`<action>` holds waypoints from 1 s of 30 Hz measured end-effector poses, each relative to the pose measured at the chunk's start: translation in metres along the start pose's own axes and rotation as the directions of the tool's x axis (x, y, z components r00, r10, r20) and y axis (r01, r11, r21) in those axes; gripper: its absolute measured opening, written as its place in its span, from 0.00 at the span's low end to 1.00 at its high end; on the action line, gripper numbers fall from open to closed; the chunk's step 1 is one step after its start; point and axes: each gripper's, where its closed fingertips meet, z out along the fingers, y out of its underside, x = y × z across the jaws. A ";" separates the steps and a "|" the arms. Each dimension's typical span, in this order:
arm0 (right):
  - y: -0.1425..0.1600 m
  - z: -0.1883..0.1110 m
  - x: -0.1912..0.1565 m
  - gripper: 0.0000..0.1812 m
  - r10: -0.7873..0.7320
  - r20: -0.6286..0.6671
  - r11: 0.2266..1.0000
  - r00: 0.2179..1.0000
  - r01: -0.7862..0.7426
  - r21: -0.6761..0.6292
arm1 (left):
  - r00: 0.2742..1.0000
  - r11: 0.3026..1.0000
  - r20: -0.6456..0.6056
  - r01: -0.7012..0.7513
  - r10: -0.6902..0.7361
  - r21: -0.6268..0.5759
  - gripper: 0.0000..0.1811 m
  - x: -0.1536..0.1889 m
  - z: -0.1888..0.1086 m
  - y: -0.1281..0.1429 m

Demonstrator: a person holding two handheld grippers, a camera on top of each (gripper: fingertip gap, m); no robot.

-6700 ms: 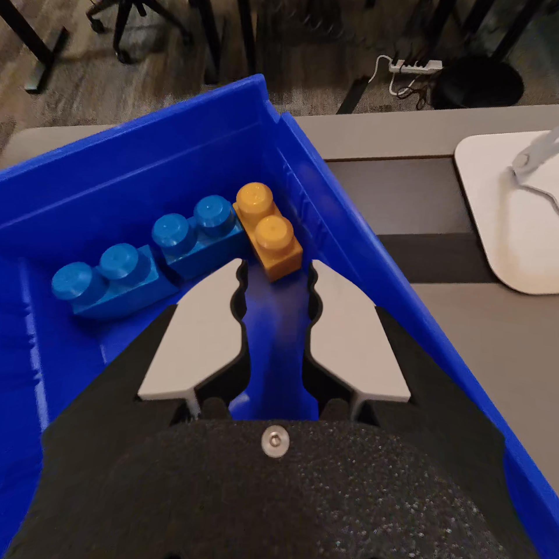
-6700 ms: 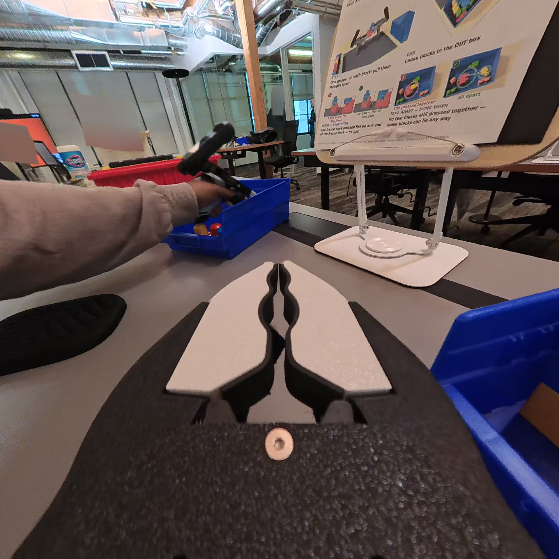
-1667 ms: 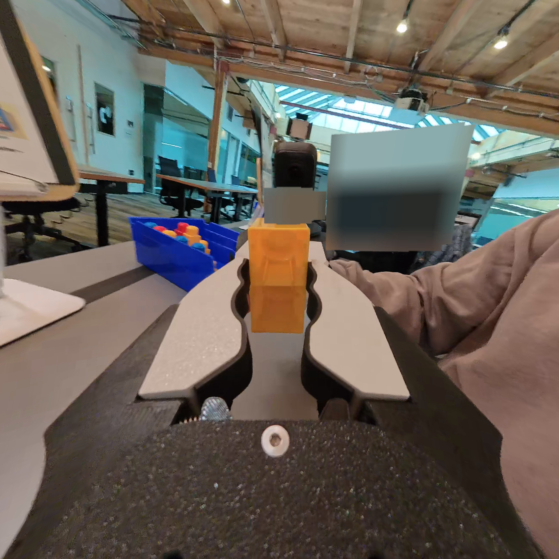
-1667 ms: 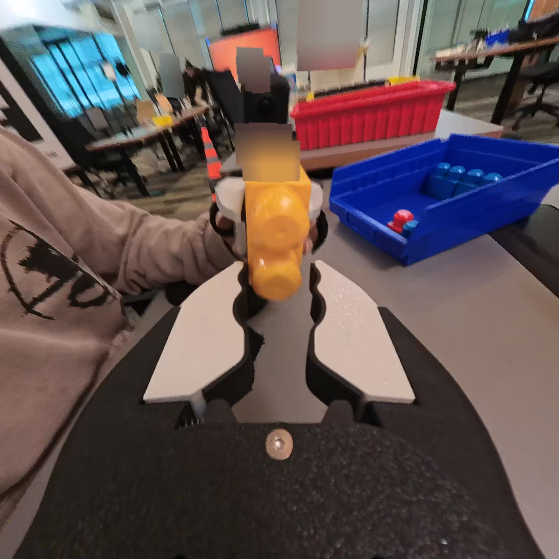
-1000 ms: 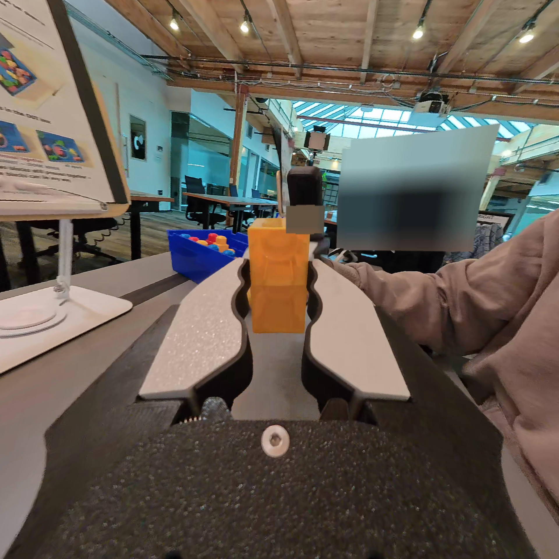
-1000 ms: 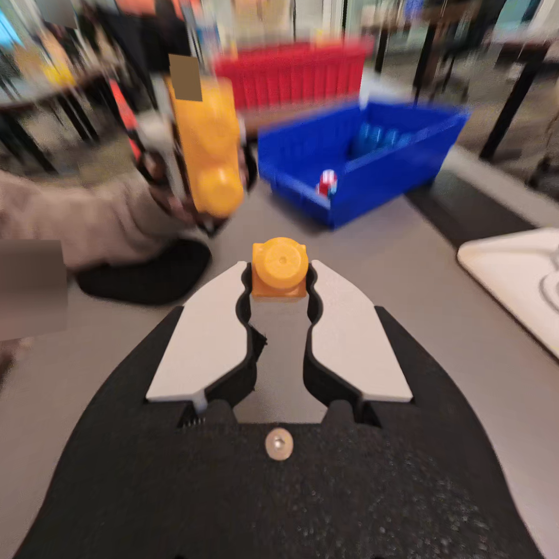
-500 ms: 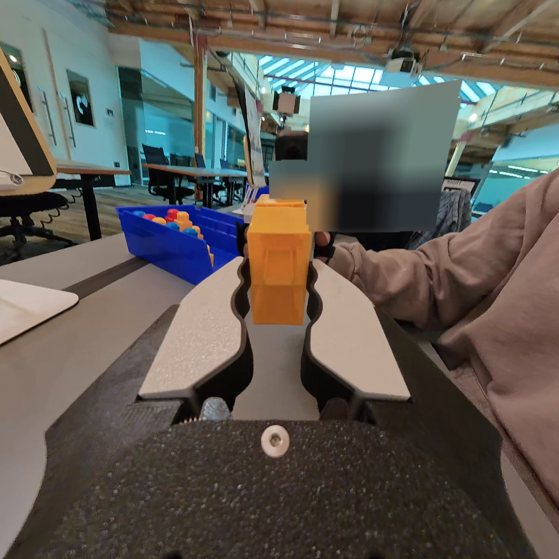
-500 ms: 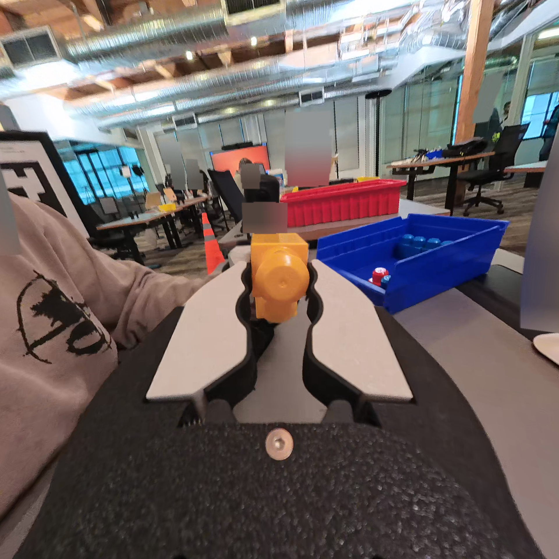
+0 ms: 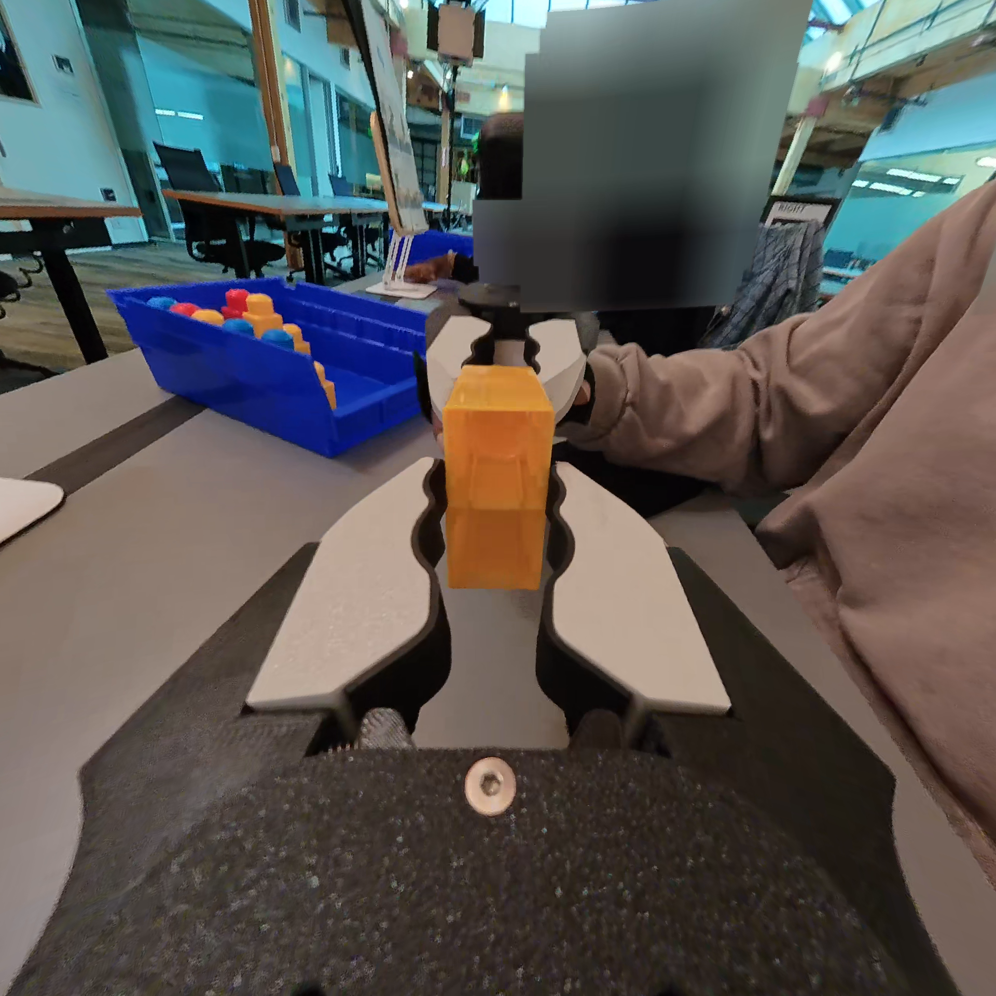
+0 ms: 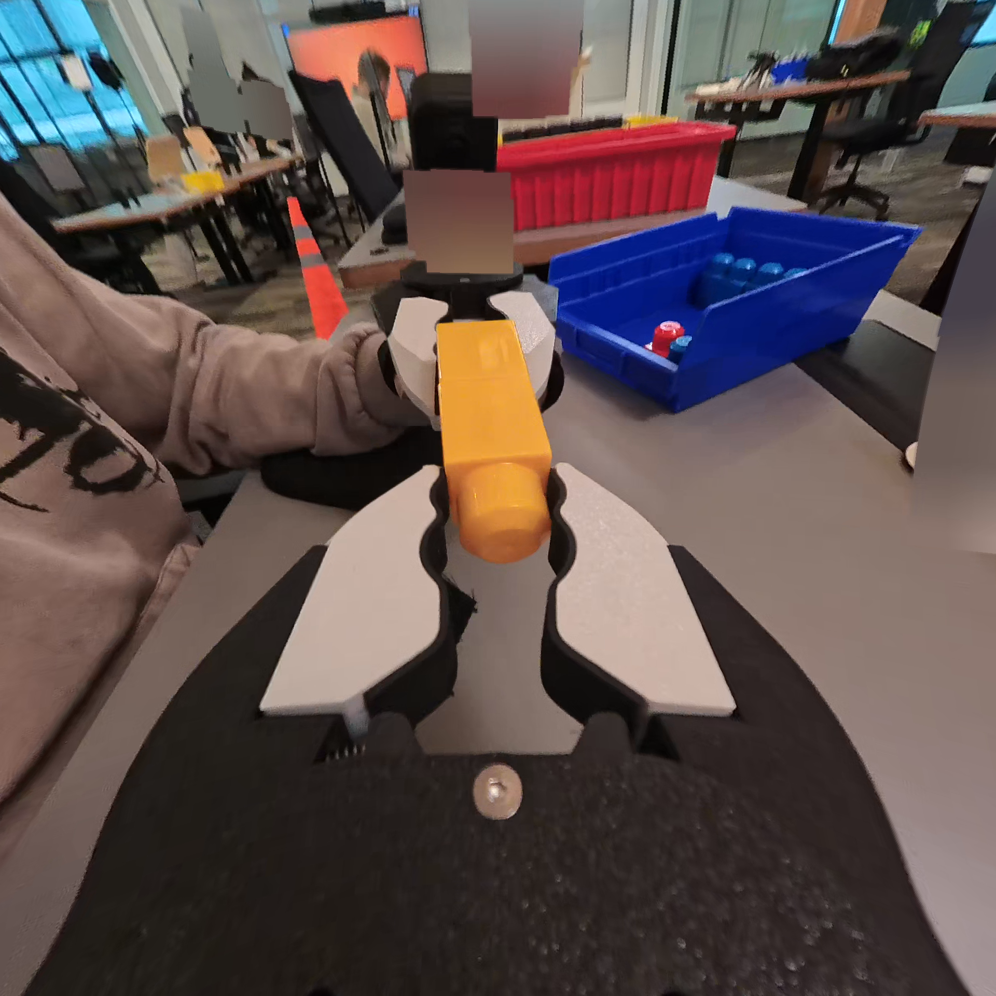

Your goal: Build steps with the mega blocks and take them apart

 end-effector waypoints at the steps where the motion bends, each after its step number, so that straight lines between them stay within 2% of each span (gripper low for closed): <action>1: -0.002 -0.002 -0.004 0.19 0.003 0.007 1.000 1.000 -0.003 0.031 | 1.000 1.000 -0.012 0.004 -0.004 0.019 0.20 0.003 0.000 -0.003; 6: -0.011 -0.017 -0.008 0.18 0.040 0.011 0.991 0.999 -0.041 0.126 | 0.999 0.995 -0.041 0.027 -0.023 0.098 0.20 0.008 -0.007 -0.014; 11: -0.020 -0.018 -0.019 0.16 0.013 0.023 0.983 1.000 -0.017 0.182 | 0.997 0.995 -0.068 0.027 -0.020 0.097 0.20 0.014 -0.002 -0.013; 14: -0.020 -0.023 -0.019 0.16 0.003 0.011 0.991 1.000 -0.004 0.130 | 0.999 0.997 -0.039 0.016 -0.013 0.077 0.20 0.013 0.004 -0.009; 17: -0.023 -0.041 -0.011 0.16 -0.078 -0.038 0.997 0.996 0.077 -0.009 | 0.999 0.998 0.049 0.021 -0.025 0.063 0.19 0.000 0.008 -0.004; 20: -0.034 -0.085 0.015 0.16 -0.197 -0.128 0.966 0.972 0.170 -0.195 | 0.983 0.994 0.173 0.040 -0.058 0.103 0.14 -0.022 -0.004 -0.008; 23: -0.042 -0.149 0.063 0.16 -0.267 -0.246 0.896 0.932 0.145 -0.420 | 0.939 0.994 0.343 -0.003 -0.036 0.113 0.07 -0.048 -0.022 -0.010; 25: -0.038 -0.197 0.101 0.16 -0.277 -0.319 0.820 0.906 0.050 -0.570 | 0.904 0.993 0.428 -0.053 0.001 0.109 0.01 -0.058 -0.033 -0.013; 27: -0.025 -0.244 0.137 0.16 -0.271 -0.382 0.720 0.884 -0.077 -0.690 | 0.865 0.990 0.501 -0.093 0.026 0.109 0.00 -0.065 -0.044 -0.017; 30: 0.002 -0.301 0.182 0.16 -0.251 -0.468 0.593 0.848 -0.247 -0.766 | 0.792 0.986 0.608 -0.138 0.055 0.090 0.00 -0.077 -0.059 -0.021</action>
